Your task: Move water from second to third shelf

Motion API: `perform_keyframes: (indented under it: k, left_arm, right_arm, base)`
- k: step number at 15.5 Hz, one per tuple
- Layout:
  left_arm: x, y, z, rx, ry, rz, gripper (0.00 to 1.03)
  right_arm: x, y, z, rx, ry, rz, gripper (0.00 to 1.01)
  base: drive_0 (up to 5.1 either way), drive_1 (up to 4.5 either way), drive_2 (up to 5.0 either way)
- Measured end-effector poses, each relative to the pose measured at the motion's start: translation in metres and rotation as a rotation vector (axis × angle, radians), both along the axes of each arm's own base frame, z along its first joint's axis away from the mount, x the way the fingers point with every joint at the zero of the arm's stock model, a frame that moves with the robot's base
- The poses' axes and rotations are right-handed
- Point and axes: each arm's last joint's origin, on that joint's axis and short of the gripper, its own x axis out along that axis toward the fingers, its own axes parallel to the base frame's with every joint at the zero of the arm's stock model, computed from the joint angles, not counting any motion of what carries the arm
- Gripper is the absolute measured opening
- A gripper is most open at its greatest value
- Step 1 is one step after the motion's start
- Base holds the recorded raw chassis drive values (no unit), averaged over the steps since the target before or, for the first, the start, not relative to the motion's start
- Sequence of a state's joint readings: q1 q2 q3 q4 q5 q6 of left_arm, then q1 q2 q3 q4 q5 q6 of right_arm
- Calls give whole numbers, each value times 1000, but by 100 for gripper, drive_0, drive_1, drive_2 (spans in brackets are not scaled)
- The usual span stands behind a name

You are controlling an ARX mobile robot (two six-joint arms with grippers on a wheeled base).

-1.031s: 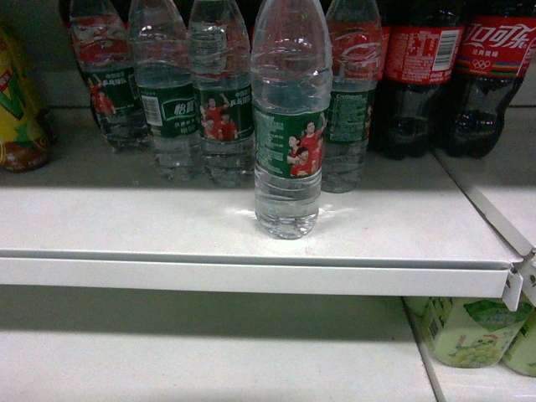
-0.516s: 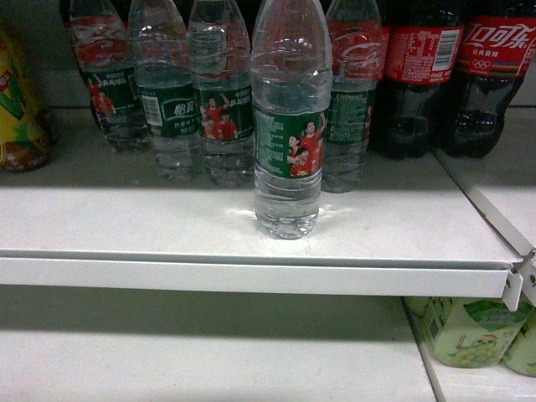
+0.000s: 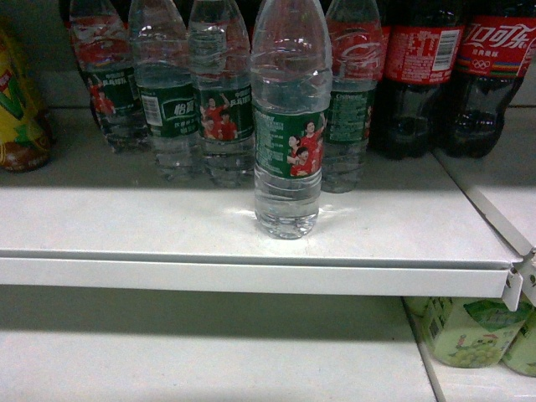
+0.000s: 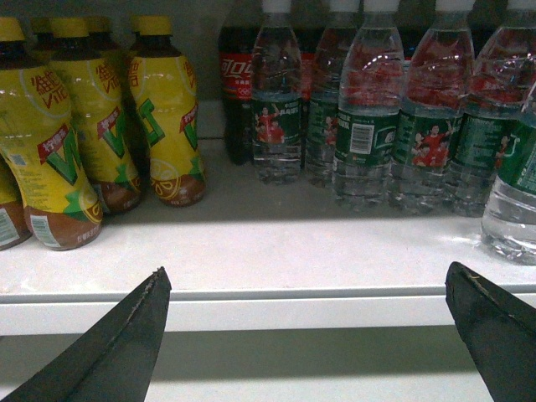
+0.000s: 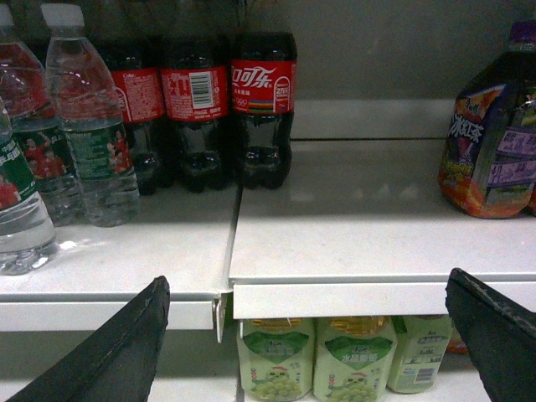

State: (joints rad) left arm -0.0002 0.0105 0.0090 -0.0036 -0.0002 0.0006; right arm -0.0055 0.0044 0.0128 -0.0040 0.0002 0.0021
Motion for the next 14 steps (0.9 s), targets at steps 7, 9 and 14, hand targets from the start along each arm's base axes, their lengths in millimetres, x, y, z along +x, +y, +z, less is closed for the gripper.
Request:
perform_keyframes:
  k: [7, 9, 14]
  left_arm:
    - [0, 0, 0, 0, 0, 0, 98]
    - [0, 0, 0, 0, 0, 0, 98]
    - [0, 0, 0, 0, 0, 0, 98]
  right_arm:
    - [5, -3, -3, 113, 157, 20, 98]
    - [11, -12, 19, 161, 106, 6, 98]
    - [30, -18, 60, 162, 31, 43, 98]
  base:
    - [0, 0, 0]
    - [0, 0, 0]
    - [0, 0, 0]
